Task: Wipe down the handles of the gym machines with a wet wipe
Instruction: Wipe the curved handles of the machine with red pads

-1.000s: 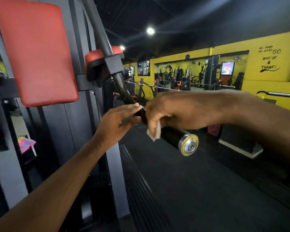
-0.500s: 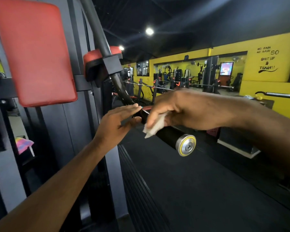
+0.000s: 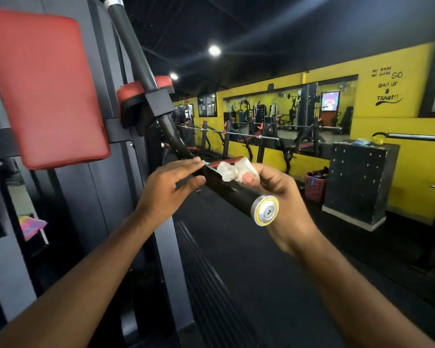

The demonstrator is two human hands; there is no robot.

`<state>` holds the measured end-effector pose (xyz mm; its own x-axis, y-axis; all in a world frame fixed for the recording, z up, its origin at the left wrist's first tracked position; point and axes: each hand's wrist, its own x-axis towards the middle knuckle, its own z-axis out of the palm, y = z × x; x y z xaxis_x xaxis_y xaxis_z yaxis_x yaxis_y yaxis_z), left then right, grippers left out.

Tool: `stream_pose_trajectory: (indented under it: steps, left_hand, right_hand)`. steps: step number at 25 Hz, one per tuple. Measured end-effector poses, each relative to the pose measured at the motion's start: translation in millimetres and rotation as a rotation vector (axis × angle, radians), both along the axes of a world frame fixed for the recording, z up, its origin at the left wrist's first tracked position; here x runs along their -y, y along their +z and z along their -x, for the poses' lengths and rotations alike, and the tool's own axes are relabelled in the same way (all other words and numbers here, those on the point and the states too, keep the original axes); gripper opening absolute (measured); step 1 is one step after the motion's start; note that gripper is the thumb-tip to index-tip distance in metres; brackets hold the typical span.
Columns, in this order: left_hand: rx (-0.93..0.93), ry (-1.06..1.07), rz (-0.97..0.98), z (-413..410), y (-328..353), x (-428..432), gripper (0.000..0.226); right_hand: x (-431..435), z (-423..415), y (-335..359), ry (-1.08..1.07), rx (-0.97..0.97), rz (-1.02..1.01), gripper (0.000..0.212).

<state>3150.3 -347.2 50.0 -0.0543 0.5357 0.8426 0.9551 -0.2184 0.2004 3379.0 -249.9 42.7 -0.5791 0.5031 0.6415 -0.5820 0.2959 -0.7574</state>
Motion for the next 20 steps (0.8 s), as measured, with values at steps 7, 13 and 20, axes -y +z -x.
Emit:
stream_pose_trajectory:
  steps: [7,13,20]
  left_hand:
    - [0.043,0.009,0.028,-6,-1,5,0.058]
    - [0.007,0.015,-0.003,-9,0,4,0.060]
    - [-0.056,0.007,0.000,-8,0,4,0.052]
  right_hand:
    - [28,-2,-19,0.071,-0.117,0.404,0.030]
    - [90,-4,-22,0.352,-0.364,1.270,0.046]
    - [120,1,2,0.476,-0.478,1.411,0.020]
